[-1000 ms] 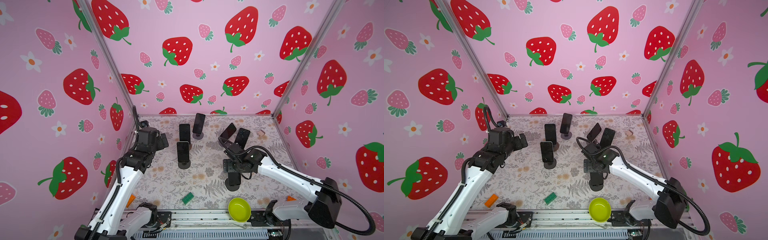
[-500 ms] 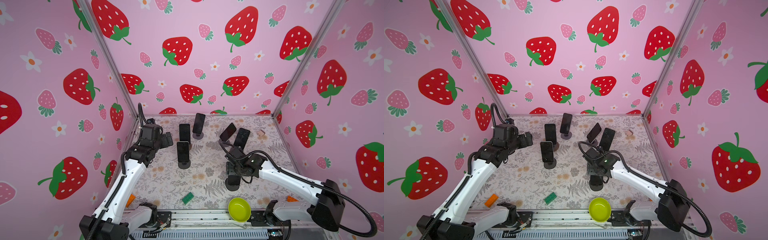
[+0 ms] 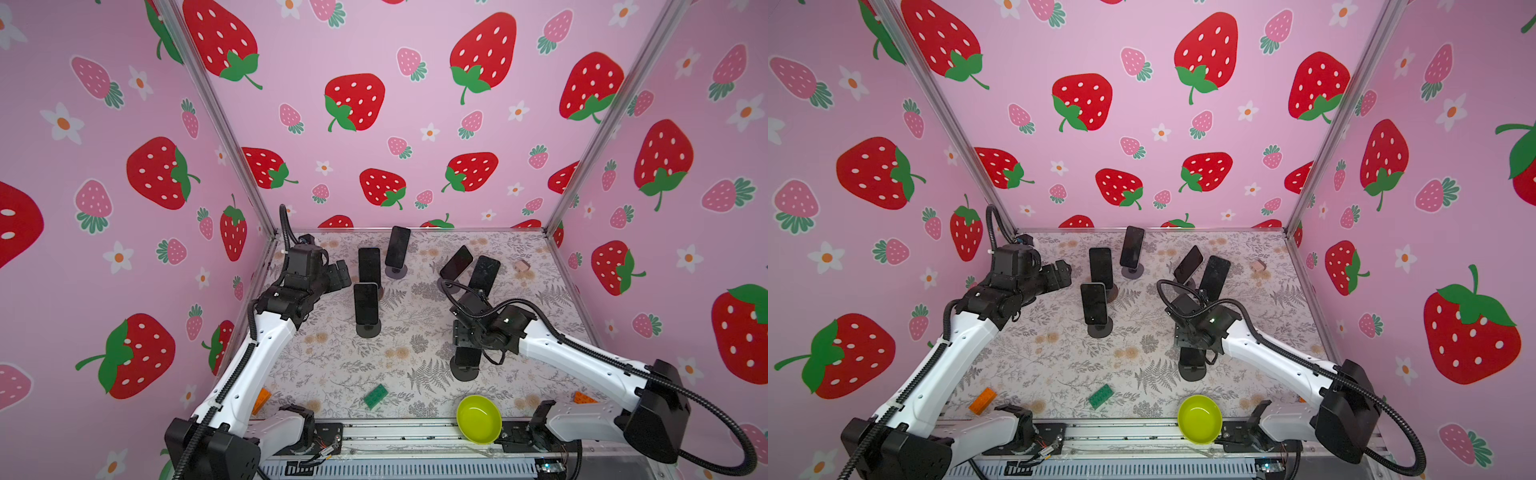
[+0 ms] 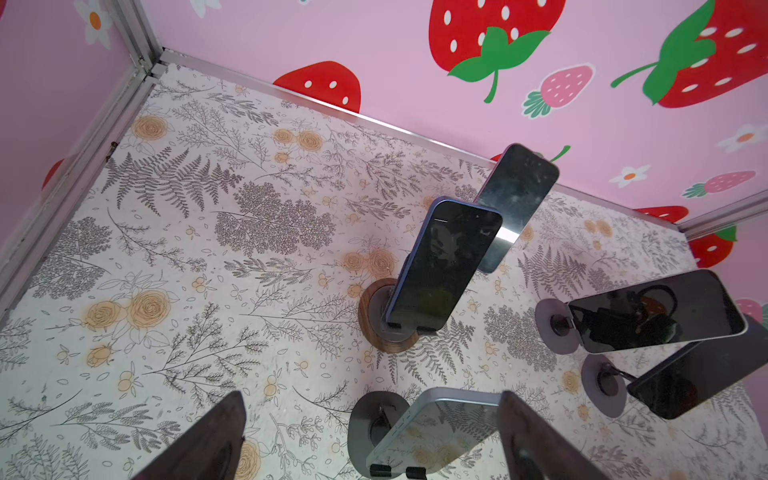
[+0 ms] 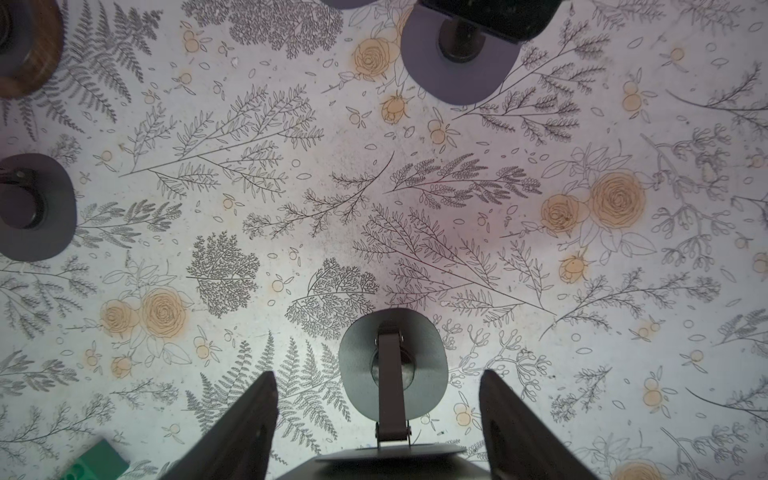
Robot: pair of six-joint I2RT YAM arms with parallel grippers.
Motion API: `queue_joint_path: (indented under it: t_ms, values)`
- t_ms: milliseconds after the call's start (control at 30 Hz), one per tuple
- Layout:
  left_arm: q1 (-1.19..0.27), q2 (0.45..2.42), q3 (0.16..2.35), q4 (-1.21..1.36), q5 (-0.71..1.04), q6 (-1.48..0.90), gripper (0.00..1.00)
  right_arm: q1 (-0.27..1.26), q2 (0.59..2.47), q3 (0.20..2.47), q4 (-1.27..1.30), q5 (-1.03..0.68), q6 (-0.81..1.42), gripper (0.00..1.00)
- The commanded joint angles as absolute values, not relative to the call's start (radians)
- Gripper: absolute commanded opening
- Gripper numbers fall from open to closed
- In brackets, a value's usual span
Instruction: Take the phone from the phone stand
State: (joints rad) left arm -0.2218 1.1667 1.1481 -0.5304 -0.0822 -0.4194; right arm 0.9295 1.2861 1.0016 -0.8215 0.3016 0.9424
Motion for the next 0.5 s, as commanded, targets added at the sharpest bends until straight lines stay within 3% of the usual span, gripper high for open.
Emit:
queue_joint_path:
  t_ms: [0, 467]
  values:
    - [-0.224, 1.162, 1.164, -0.523, -0.065, -0.438, 0.95, 0.937, 1.244, 1.037, -0.873, 0.35, 0.965, 0.73]
    - [-0.223, 1.192, 1.143, -0.454, 0.038, -0.467, 0.95, 0.927, 1.213, 1.177, -0.974, 0.441, 0.904, 0.72]
